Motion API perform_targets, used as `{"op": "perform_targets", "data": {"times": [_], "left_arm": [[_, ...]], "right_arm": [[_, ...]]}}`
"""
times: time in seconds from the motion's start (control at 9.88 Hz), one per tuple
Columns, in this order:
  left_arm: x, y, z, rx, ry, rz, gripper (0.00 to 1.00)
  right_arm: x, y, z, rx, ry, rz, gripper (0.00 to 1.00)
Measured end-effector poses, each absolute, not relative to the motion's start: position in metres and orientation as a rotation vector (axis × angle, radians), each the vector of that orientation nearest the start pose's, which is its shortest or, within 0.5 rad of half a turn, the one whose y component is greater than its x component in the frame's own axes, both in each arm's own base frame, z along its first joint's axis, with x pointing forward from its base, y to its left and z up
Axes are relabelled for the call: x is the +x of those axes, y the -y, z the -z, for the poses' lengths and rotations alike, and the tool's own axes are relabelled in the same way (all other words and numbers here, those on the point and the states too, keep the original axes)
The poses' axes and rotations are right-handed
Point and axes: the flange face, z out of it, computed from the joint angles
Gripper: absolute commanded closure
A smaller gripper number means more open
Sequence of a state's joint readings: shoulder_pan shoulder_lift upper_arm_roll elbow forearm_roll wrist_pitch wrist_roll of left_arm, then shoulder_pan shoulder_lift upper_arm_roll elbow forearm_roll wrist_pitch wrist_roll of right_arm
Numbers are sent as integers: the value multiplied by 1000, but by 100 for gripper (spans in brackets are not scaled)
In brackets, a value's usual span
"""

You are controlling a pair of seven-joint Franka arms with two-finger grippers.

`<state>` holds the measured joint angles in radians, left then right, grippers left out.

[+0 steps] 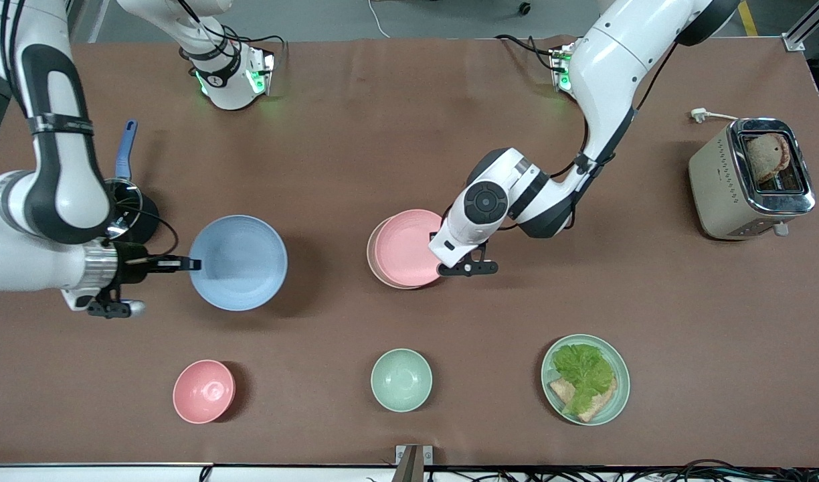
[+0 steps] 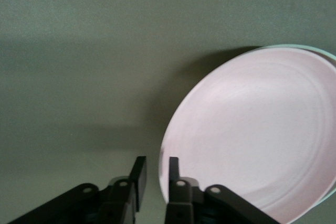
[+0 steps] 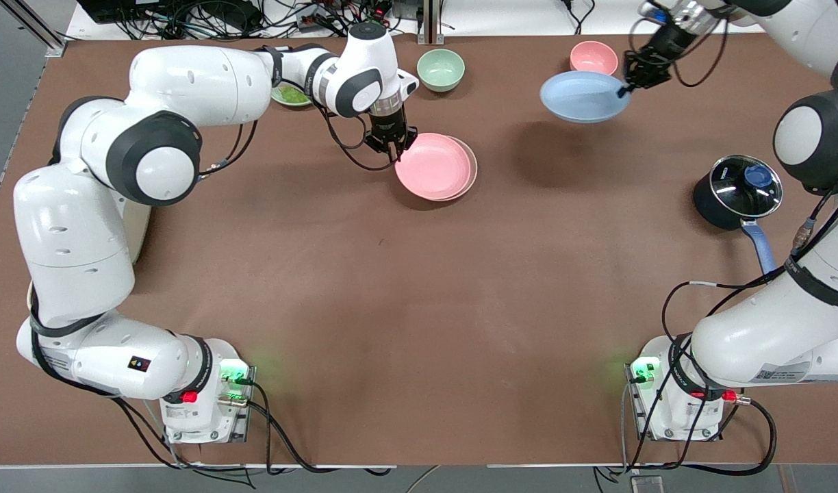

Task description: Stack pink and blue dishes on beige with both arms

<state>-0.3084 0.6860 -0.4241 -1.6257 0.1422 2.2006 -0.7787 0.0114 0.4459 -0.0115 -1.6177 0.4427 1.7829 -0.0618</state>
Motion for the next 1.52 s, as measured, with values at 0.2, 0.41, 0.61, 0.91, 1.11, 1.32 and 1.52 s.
{"op": "perform_targets", "data": {"times": [0.2, 0.41, 0.61, 0.91, 1.11, 1.32, 1.52], "left_arm": [[551, 421, -271, -3244, 89, -143, 0], [583, 387, -340, -3267, 168, 12, 0], [617, 316, -435, -3255, 215, 194, 0], [616, 235, -554, -3167, 282, 226, 0], [606, 193, -591, -3122, 279, 197, 0], [588, 168, -623, -3091, 192, 184, 0], [563, 144, -655, -3063, 78, 158, 0]], "right_arm": [[645, -85, -354, -2691, -185, -381, 99], [635, -140, -347, -2683, -243, -411, 99], [619, -212, -335, -2671, -322, -357, 99], [580, -290, -297, -2691, -380, -254, 99], [562, -319, -285, -2699, -381, -232, 99], [548, -340, -270, -2701, -391, -189, 99], [527, -354, -251, -2716, -380, -173, 98]]}}
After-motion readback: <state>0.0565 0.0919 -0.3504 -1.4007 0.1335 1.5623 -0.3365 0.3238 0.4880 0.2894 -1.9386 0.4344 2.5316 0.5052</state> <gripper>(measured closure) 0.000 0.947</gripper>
